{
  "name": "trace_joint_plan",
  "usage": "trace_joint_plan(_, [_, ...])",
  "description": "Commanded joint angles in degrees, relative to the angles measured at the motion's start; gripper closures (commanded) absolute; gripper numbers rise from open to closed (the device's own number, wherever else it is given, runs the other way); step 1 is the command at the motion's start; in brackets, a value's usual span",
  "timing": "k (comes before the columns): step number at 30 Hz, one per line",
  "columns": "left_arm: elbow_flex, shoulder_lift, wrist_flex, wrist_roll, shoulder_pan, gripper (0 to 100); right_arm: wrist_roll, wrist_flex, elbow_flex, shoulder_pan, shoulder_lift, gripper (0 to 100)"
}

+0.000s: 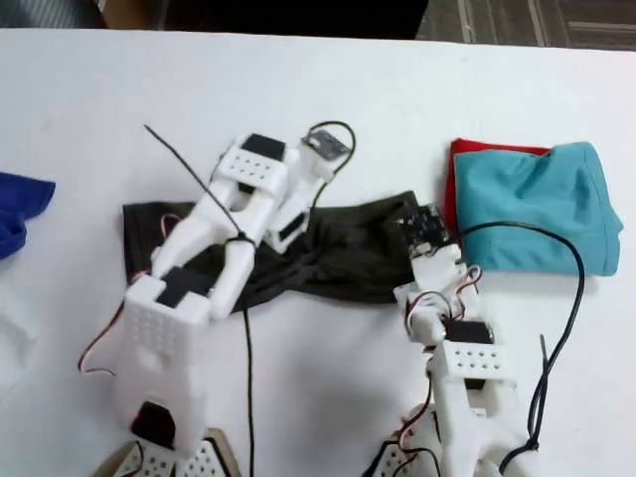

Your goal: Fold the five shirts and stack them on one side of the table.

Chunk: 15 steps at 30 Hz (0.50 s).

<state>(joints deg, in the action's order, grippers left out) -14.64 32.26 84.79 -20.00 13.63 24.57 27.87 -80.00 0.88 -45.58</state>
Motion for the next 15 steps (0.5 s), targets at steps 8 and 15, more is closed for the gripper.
trace_joint_plan(8, [9.19,-8.79,-1.67,0.26,5.54,81,-3.16,0.13,1.41,-4.53,-1.89,78.9])
trace_joint_plan(15, [21.41,-14.95,-9.67,-0.09,0.70,81,-3.16,0.13,1.41,-4.53,-1.89,78.9])
